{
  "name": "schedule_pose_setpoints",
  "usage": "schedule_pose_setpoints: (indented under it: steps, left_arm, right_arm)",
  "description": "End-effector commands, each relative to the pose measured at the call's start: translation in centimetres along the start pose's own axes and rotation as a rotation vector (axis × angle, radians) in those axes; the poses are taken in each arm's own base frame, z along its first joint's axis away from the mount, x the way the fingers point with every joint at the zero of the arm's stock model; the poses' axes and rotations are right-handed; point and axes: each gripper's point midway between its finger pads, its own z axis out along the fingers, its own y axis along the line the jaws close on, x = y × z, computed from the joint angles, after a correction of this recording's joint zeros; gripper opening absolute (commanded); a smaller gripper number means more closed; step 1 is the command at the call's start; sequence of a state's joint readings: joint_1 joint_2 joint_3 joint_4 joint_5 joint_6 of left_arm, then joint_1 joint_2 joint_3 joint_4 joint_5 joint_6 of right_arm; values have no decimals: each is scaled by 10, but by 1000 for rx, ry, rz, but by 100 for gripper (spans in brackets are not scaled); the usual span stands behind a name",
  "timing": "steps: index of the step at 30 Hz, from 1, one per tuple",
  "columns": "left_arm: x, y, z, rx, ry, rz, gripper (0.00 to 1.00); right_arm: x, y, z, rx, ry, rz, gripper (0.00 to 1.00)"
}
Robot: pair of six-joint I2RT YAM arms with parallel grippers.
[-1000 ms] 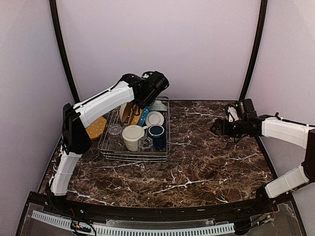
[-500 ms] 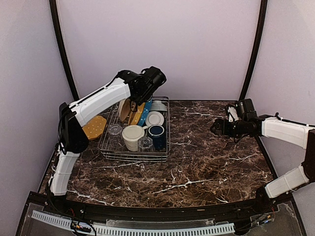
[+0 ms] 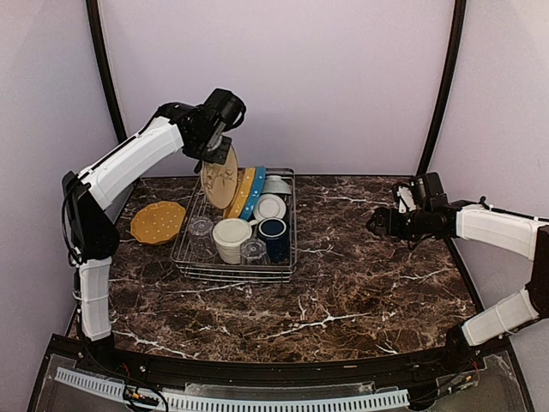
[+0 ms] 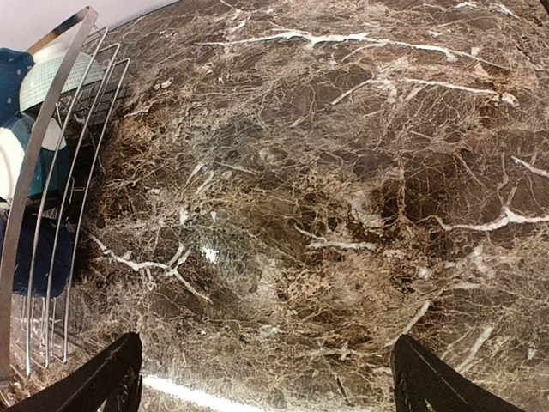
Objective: Unload the mixed dishes from the dish rack
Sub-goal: Place the plate on the plate.
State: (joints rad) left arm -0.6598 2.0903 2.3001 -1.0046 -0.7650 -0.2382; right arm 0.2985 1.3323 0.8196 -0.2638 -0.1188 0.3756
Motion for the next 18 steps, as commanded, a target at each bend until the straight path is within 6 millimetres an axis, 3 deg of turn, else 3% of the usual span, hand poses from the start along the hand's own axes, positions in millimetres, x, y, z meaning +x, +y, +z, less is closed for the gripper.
schedule_pose_setpoints:
  steps: [1, 2, 3, 4, 5, 6, 7, 8, 9, 10, 11, 18]
  left_arm:
    - [-28, 48, -26, 154, -89, -299, 1]
    - [-26, 46, -26, 219, -77, -325, 1]
    - [-23, 65, -20, 231, -79, -397, 1]
    - [-20, 64, -19, 294, -67, -427, 1]
    - [-13, 82, -12, 296, -70, -492, 1]
    - [3, 78, -3, 347, -27, -509, 1]
    - [-3, 96, -6, 390, -55, -586, 1]
    - [13, 97, 4, 400, -20, -605, 1]
    - [6, 115, 0, 438, -56, -673, 1]
    - [20, 130, 7, 426, -43, -721, 1]
    - [16, 130, 4, 488, -63, -745, 1]
    - [73, 205, 29, 460, -127, -1049, 1]
  right_arm:
    - [-2, 2, 1, 0, 2, -5, 99]
    - [-2, 2, 2, 1, 1, -5, 99]
    - [-2, 2, 2, 0, 2, -5, 99]
    - [-3, 2, 2, -1, 2, -6, 99]
    - [-2, 2, 3, -2, 4, -6, 99]
    - [-2, 2, 3, -1, 7, -6, 99]
    - [-2, 2, 4, -2, 8, -5, 99]
    - [-2, 3, 4, -5, 8, -5, 99]
    - [-1, 3, 4, -6, 11, -3, 99]
    - [-1, 4, 4, -10, 11, -1, 99]
    - [-1, 4, 4, -13, 11, 1, 99]
    - [-1, 5, 1, -20, 5, 8, 99]
